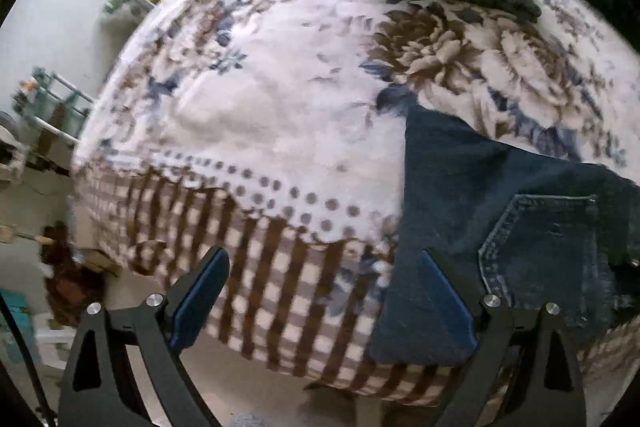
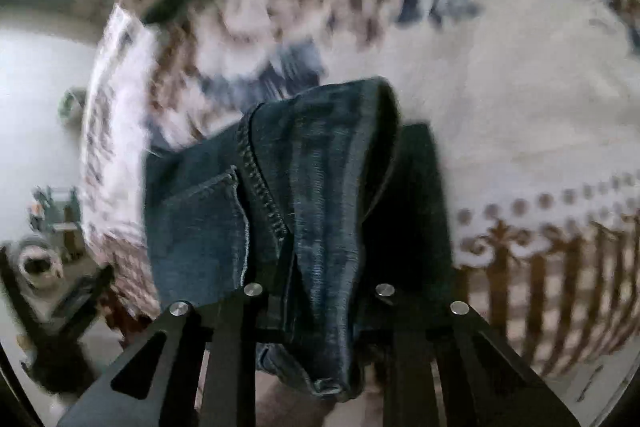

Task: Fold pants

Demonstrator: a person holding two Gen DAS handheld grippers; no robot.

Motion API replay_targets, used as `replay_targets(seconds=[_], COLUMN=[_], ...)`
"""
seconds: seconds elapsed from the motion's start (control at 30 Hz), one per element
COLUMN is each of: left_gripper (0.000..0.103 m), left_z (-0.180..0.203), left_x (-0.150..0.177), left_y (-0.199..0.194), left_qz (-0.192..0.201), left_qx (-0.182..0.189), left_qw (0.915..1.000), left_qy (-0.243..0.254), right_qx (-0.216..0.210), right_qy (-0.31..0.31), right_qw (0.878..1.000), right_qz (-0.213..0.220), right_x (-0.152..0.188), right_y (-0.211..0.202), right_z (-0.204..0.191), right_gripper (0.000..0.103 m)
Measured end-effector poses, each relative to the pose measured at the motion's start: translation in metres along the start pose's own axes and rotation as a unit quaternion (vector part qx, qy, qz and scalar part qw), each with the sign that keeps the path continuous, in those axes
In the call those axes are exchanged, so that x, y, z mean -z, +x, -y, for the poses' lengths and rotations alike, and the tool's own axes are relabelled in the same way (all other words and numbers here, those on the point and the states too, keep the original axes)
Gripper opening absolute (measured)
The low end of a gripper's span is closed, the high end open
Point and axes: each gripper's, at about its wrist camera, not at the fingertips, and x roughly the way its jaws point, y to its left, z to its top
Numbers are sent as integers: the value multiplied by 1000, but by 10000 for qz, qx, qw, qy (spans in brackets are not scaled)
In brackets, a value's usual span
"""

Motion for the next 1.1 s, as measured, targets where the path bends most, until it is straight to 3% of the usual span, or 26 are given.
replay_targets(seconds=[0.1, 0.2, 0.27, 0.33, 0.37, 0.53, 0.6, 0.67, 0.7, 0.73, 0.8, 0.9, 0.97, 1.07, 1.1], left_gripper=[96, 96, 96, 96, 96, 96, 86, 42, 37, 33, 28, 28, 30, 31, 32], left_z=[-2, 3, 16, 30, 40, 71, 76, 77, 77, 76, 72, 65, 68, 63, 58], left_x=[-13, -30, -46, -58, -66, -85, -88, -91, -93, -96, -98, -100, -101, -98, -95], left_y=[2, 8, 20, 32, 43, 106, 123, 122, 122, 124, 130, 142, 136, 113, 105], left_qz=[-61, -112, -216, -332, -445, -1254, -1319, -1132, -1105, -1194, -1306, -1468, -1409, -1224, -1159], left_qx=[376, 833, 1319, 1587, 1720, 2104, 2319, 2534, 2615, 2641, 2709, 2800, 2782, 2886, 2967], left_qw=[9992, 9960, 9902, 9857, 9831, 9675, 9609, 9579, 9561, 9540, 9498, 9436, 9465, 9466, 9446], left_qy=[-142, -291, -412, -451, -451, -621, -739, -740, -722, -761, -867, -983, -827, -749, -796], right_qx=[31, -46, 207, 754, 821, 171, -165, -433, -501, -435, -183, 63, 193, -224, -320], right_qy=[227, 529, 609, 482, 567, 1466, 1699, 1846, 1838, 1782, 1788, 1853, 1633, 1771, 1910], right_qw=[9993, 9985, 9979, 9952, 9938, 9887, 9850, 9807, 9801, 9817, 9824, 9816, 9851, 9826, 9802], right_qz=[295, 131, -30, -398, -495, -245, -263, -481, -566, -507, -516, -457, -500, -513, -413], right_x=[1, -1, -6, -10, -11, -4, 2, 8, 10, 12, 12, 8, 4, 8, 13], right_y=[-46, -55, -43, -21, -15, -26, -23, -9, 0, 5, 9, 5, 6, -5, -12], right_z=[17, 58, 80, 99, 105, 126, 131, 137, 138, 138, 142, 151, 141, 136, 139], right_gripper=[22, 24, 36, 52, 54, 70, 71, 71, 70, 57, 43, 43, 43, 59, 69])
